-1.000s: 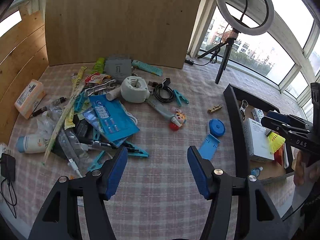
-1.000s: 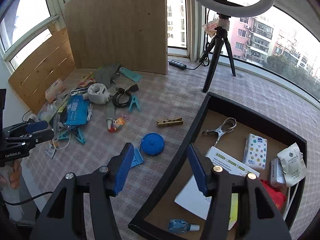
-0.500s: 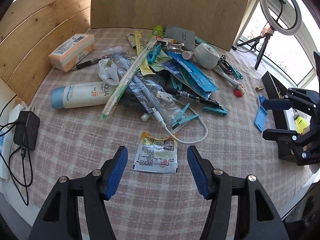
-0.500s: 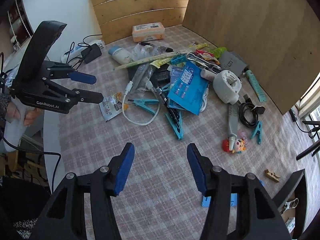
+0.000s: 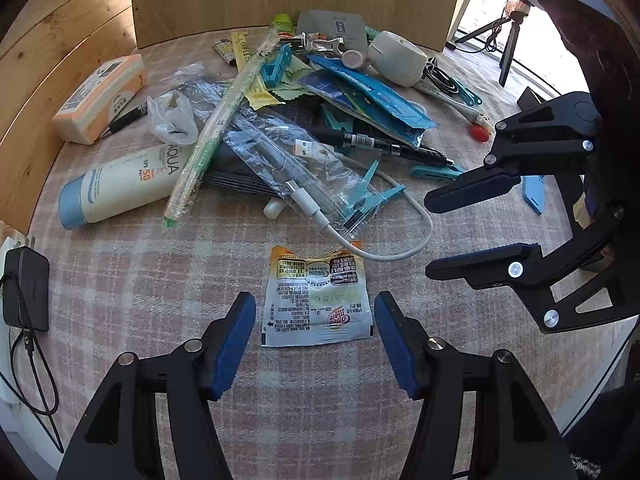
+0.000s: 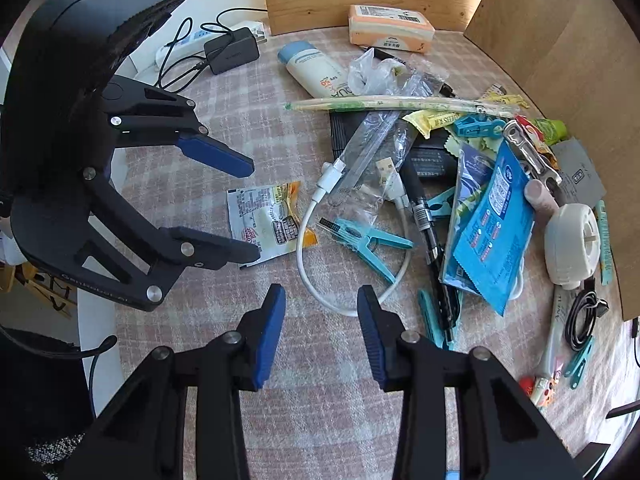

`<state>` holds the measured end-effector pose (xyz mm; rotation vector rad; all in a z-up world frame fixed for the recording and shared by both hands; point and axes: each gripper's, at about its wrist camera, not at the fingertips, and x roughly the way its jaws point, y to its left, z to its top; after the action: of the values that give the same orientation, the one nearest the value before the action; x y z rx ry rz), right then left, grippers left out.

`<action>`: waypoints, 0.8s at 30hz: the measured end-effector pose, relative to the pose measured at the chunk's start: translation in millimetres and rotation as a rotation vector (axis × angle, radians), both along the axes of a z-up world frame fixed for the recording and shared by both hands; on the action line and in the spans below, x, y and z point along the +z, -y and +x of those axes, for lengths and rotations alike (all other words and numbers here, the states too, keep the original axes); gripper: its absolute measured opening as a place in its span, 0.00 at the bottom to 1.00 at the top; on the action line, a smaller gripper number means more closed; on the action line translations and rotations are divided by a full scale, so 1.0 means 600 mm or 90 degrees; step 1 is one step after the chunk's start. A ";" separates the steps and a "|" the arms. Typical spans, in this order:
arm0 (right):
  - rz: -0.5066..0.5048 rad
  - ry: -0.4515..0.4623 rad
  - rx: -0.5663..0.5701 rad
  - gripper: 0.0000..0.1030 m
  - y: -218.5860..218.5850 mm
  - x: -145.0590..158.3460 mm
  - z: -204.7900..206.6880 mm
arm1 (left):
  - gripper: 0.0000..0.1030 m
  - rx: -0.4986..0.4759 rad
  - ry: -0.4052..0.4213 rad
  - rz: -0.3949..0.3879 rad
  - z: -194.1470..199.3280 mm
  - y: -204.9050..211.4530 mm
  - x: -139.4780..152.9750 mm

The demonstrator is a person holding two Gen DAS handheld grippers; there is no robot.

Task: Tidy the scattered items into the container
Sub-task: 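Grasp the printed snack wrapper with the left gripper while the right grasps the white USB cable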

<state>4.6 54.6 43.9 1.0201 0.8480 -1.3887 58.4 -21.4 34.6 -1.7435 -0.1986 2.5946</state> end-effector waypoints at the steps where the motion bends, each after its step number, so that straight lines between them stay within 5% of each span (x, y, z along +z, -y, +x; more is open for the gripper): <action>1: 0.003 0.010 0.004 0.31 0.005 -0.003 -0.001 | 0.57 -0.001 0.002 0.002 -0.001 0.000 -0.002; 13: 0.023 0.016 0.002 0.21 0.024 -0.036 -0.010 | 0.56 -0.006 0.007 -0.020 -0.020 -0.014 -0.020; 17: 0.022 0.032 -0.019 0.15 0.016 -0.034 -0.015 | 0.50 -0.007 0.002 -0.052 -0.019 -0.020 -0.021; 24: 0.018 0.077 -0.040 0.05 -0.015 -0.024 -0.013 | 0.40 0.024 -0.006 -0.037 -0.005 -0.003 -0.018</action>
<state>-3.5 63.6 29.5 1.1493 0.7535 -1.3564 55.3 -19.7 24.0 -1.7631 -0.1595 2.6605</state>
